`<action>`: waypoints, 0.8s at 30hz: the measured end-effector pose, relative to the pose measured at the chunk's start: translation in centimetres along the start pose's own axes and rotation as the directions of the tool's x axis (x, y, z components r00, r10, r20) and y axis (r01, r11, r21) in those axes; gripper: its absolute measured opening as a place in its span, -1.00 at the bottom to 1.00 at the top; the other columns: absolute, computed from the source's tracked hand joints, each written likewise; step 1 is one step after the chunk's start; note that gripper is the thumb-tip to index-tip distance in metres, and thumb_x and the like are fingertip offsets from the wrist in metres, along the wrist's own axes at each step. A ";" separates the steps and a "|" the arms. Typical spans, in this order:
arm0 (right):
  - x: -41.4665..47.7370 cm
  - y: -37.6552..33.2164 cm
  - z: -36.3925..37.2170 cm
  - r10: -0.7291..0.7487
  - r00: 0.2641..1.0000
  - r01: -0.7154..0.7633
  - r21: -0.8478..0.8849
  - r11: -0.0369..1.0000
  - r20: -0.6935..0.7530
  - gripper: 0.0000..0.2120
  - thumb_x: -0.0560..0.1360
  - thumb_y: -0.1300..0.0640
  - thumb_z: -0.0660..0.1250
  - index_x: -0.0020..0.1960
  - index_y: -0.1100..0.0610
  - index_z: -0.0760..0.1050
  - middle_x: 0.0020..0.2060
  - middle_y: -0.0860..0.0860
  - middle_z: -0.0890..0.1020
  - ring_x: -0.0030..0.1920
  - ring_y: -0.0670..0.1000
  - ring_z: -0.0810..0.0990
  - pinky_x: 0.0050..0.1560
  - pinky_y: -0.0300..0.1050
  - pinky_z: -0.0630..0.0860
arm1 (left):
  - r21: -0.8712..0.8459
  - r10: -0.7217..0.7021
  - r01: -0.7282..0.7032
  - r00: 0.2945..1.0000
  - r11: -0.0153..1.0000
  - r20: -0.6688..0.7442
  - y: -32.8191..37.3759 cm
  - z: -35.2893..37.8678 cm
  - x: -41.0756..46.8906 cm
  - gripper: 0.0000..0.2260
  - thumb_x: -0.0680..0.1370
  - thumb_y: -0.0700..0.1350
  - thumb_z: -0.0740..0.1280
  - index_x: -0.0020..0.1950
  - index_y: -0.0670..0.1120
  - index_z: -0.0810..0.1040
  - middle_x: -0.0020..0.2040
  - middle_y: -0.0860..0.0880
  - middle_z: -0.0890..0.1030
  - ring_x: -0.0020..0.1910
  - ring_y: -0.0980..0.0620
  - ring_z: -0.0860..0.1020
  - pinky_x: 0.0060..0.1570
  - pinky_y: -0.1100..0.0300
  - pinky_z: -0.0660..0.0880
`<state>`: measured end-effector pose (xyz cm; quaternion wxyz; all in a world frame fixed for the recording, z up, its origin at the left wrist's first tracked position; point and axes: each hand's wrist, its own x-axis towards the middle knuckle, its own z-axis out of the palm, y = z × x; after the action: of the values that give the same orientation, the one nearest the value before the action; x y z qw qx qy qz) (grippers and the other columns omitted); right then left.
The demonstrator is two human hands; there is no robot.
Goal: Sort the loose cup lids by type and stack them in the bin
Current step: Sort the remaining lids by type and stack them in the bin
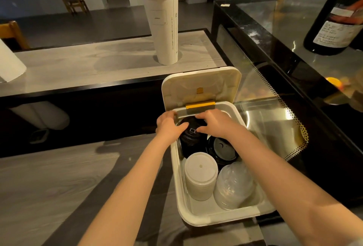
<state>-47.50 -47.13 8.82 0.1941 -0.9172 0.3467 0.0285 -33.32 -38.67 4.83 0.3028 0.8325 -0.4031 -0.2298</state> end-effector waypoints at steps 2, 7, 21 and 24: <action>-0.4 0.3 0.2 0.012 1.000 -0.012 -0.010 1.000 -0.002 -0.50 0.54 -0.02 0.29 0.45 0.03 0.32 0.30 0.08 0.50 0.28 0.10 0.46 0.18 -0.05 0.43 | 0.069 0.041 -0.040 0.999 0.997 -0.007 0.2 -0.3 0.0 -0.50 0.48 0.06 0.37 0.37 -0.05 0.36 0.40 -0.09 0.31 0.42 -0.10 0.20 0.35 -0.08 0.28; -4.1 1.7 -0.1 0.140 0.982 -0.120 0.152 0.981 -0.129 -0.52 0.54 0.01 0.30 0.42 0.07 0.34 0.37 0.04 0.43 0.31 0.06 0.42 0.29 -0.07 0.35 | 0.331 0.255 -0.206 0.960 0.921 -0.113 0.9 -0.6 -1.1 -0.61 0.53 0.07 0.31 0.32 -0.01 0.45 0.47 -0.03 0.23 0.50 -0.08 0.03 0.41 -0.07 0.12; -2.7 1.1 2.3 0.312 0.934 -0.267 -0.237 0.934 0.174 -0.69 0.49 -0.03 0.23 0.13 0.12 0.46 0.12 0.10 0.52 0.14 0.16 0.47 0.05 -0.03 0.50 | 0.525 0.373 -0.504 0.863 0.686 0.341 1.1 0.2 -1.0 -0.62 0.65 -0.01 0.08 0.47 0.02 0.29 0.55 -0.03 0.10 0.53 -0.02 0.02 0.44 0.04 0.16; -2.0 0.9 2.1 0.308 0.928 -0.238 -0.305 0.922 0.208 -0.70 0.50 -0.08 0.22 0.10 0.09 0.49 0.10 0.07 0.54 0.12 0.14 0.48 0.09 -0.04 0.50 | 0.561 0.321 -0.491 0.868 0.667 0.378 2.0 0.3 -0.4 -0.61 0.64 0.02 0.10 0.46 0.02 0.30 0.54 -0.03 0.12 0.52 -0.05 0.06 0.44 0.01 0.18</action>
<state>-49.44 -45.70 6.96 0.1016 -0.8662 0.4374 0.2193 -34.84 -39.40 6.04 -0.0087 0.7371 -0.6674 -0.1062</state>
